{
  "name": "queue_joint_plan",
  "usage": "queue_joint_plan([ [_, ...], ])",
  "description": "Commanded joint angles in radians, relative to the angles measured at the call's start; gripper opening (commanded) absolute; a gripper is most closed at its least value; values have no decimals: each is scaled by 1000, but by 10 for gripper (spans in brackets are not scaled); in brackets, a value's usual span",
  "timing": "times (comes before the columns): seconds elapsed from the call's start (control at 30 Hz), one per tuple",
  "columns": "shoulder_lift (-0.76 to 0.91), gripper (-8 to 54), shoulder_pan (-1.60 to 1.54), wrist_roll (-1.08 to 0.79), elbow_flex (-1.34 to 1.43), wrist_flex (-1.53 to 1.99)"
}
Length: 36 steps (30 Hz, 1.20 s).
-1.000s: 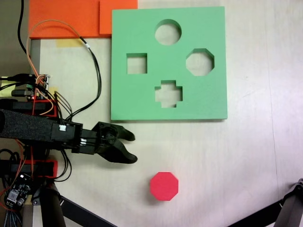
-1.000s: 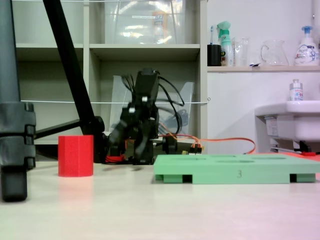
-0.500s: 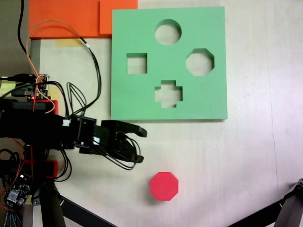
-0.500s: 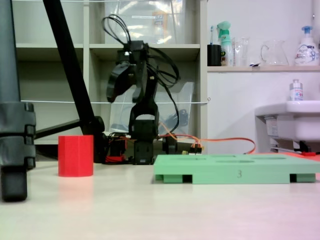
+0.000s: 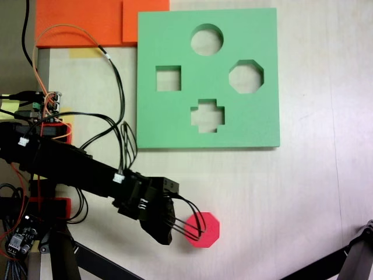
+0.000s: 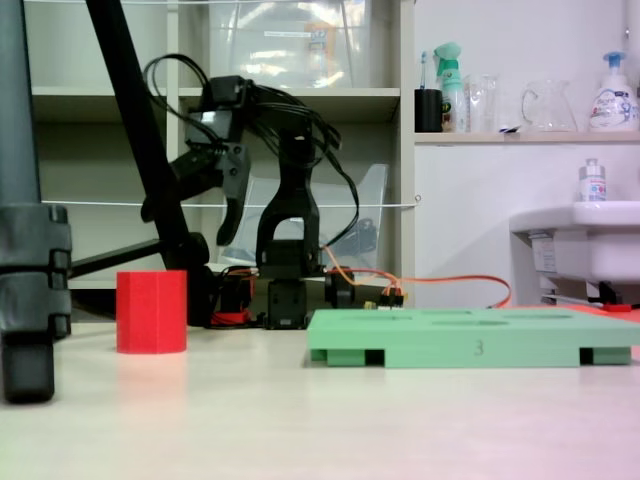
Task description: Put the octagonal pillar block into the corresponding hole
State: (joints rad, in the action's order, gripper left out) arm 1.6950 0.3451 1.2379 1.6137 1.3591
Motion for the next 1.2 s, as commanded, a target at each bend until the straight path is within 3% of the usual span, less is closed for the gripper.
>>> queue_joint_plan([
  [0.0,-52,526,18,-49,-86,14],
  [0.27,-186,526,18,-60,-104,-81],
  [1.17,-357,522,3,64,-147,-259],
])
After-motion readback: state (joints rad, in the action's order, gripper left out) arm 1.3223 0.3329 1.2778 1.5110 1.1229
